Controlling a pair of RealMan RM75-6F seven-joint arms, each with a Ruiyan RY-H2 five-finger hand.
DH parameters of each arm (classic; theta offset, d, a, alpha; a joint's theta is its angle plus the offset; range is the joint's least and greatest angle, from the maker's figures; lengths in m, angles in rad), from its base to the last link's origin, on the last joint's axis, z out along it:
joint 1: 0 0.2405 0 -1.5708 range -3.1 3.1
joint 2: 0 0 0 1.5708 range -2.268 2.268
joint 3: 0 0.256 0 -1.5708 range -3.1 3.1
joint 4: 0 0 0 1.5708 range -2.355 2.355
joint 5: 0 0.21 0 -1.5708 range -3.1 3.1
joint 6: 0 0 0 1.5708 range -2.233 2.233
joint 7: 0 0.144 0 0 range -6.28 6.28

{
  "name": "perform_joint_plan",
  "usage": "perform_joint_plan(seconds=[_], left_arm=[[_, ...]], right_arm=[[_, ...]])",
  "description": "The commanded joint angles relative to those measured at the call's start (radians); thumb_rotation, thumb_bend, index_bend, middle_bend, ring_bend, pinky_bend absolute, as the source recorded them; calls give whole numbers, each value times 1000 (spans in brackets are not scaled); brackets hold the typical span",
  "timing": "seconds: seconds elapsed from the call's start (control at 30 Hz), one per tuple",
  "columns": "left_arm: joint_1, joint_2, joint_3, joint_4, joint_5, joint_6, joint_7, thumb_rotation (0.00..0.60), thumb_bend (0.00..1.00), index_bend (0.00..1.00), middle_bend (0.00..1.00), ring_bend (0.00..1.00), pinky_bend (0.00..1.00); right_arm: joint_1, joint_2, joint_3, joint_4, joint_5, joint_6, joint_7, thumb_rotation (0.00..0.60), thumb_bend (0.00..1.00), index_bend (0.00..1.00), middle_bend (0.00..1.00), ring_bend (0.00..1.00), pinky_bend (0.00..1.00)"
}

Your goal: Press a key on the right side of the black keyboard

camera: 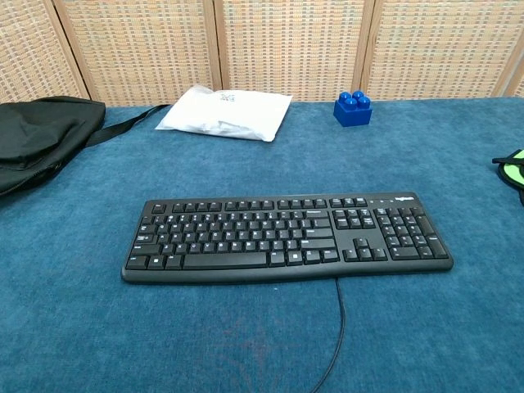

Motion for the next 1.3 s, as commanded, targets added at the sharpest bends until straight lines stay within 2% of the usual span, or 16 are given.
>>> perform_joint_plan(seconds=[0.03,0.27,0.43,0.6,0.63,0.7,0.77,0.83,1.03,1.1,1.17,1.3], left_arm=[[-1,1,-1,1,-4,-2,-3,600,0,0,0,0,0],[5,9,-14,-6,-21,14,-14,600,0,0,0,0,0],[10,16,-16,-12,-19,28,-21,600,0,0,0,0,0],[10,15,-18,-10,-25,24,-20,600,0,0,0,0,0],[9,14,-19,-11,-28,21,-19,600,0,0,0,0,0],[6,12,-21,-11,-30,18,-18,600,0,0,0,0,0],[4,9,-23,-10,-29,16,-16,600,0,0,0,0,0],[1,6,-24,-5,-32,10,-12,600,0,0,0,0,0],[-6,-2,-30,-4,-50,-9,-5,600,0,0,0,0,0],[-10,-2,-34,-7,-59,-15,-8,600,0,0,0,0,0],[-12,-1,-38,-10,-70,-22,-11,600,0,0,0,0,0],[-20,7,-48,-13,-88,-37,-7,600,0,0,0,0,0]], right_arm=[[2,-2,0,-1,0,-4,-4,600,232,0,0,0,33],[16,-1,-1,-30,-9,-25,-24,600,234,0,0,0,33],[48,54,29,-133,-16,-43,-97,600,232,0,0,0,33],[97,121,48,-271,-11,-121,-183,600,234,0,26,0,33],[112,136,53,-305,4,-151,-198,600,234,0,73,6,43],[140,157,67,-353,41,-204,-222,600,242,0,202,84,114],[166,172,82,-388,81,-252,-252,600,257,0,370,263,261],[197,186,100,-426,135,-305,-300,600,260,0,463,362,345],[296,190,141,-500,323,-458,-488,600,393,9,600,500,432],[332,181,151,-519,407,-500,-548,600,474,24,634,534,453],[360,170,158,-526,473,-525,-598,600,599,41,671,574,472],[420,144,158,-529,614,-561,-707,600,740,75,706,610,486]])
